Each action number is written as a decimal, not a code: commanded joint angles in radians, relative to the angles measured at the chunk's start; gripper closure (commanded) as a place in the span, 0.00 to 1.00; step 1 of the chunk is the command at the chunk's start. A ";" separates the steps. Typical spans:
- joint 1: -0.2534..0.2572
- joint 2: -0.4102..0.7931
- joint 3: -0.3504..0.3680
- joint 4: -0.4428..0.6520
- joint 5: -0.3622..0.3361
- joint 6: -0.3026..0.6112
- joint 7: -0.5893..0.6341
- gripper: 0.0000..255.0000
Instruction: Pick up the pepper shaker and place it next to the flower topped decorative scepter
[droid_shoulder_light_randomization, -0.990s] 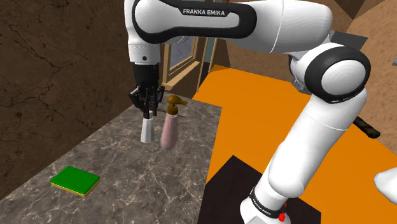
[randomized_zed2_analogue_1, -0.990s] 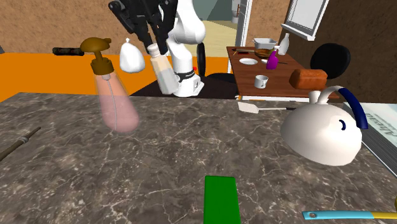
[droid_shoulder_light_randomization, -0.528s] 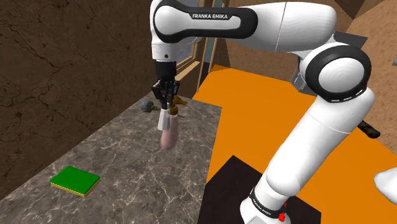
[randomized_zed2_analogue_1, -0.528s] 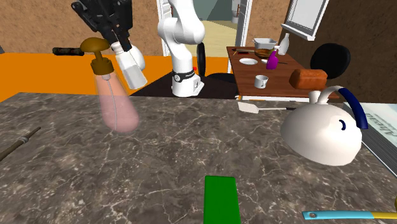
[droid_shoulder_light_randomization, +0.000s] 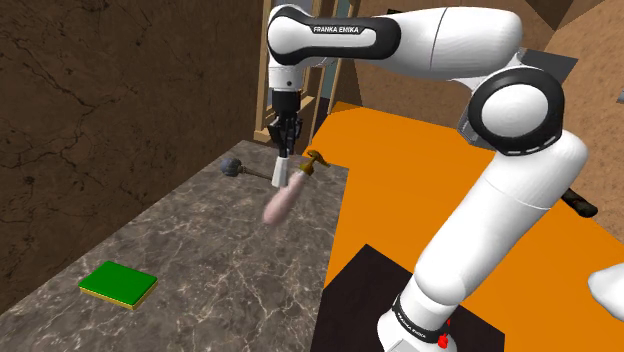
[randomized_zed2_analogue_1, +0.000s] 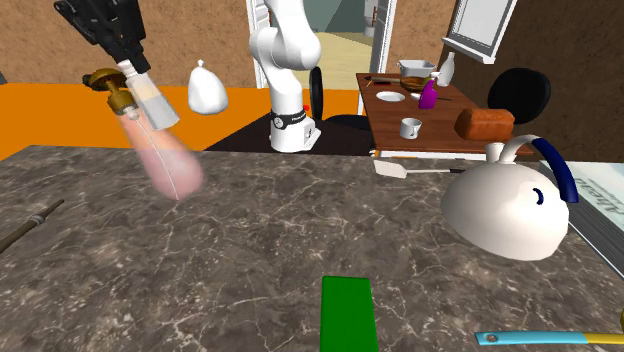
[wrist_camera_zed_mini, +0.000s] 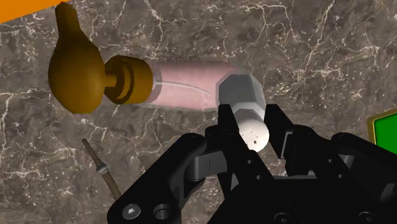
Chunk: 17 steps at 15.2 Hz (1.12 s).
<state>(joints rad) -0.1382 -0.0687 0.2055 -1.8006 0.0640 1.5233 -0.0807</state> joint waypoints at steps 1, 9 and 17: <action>-0.021 0.005 -0.023 0.005 -0.012 -0.001 -0.044 1.00; -0.079 0.053 -0.086 0.020 -0.047 0.026 -0.162 1.00; -0.079 0.057 -0.085 -0.082 -0.047 0.133 -0.163 1.00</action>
<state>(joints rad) -0.2168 -0.0110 0.1203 -1.8713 0.0169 1.6447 -0.2436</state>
